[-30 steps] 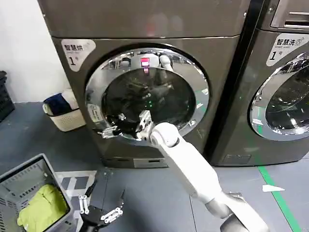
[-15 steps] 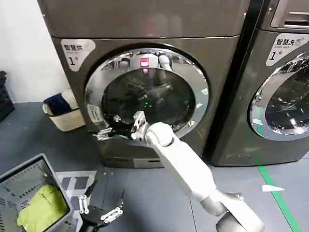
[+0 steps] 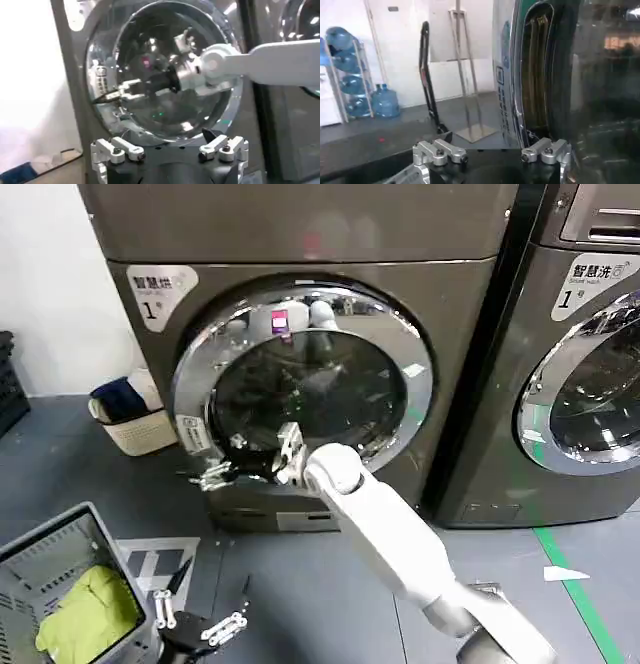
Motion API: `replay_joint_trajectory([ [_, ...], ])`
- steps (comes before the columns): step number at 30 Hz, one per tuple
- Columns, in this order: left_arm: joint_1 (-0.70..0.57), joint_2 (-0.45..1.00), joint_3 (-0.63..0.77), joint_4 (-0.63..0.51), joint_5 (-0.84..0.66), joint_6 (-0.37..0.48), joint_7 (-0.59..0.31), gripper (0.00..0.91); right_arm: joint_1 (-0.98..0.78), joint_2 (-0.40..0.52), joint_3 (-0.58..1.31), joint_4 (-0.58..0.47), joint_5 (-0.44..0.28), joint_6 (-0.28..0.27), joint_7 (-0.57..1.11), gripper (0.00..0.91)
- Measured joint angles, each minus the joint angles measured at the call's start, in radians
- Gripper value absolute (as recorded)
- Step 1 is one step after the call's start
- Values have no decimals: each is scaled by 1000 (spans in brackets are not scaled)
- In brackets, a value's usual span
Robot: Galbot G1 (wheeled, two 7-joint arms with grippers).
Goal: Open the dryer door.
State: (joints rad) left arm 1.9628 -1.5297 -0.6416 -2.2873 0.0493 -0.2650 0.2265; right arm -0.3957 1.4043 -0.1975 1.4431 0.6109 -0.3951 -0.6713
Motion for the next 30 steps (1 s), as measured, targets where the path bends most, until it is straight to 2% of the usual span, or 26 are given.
replay_joint_trajectory([
  [11,7,4,-65,-27,-68,48,2,907,-43,-122,-33,158,86,-14,-53,907],
  [23,-37,43,-160,-28,-203,121,18,907,-91,-301,-51,330,182,-14,-59,907],
  [30,-75,73,-227,-28,-303,163,35,907,-135,-397,-43,438,194,-14,-111,907],
])
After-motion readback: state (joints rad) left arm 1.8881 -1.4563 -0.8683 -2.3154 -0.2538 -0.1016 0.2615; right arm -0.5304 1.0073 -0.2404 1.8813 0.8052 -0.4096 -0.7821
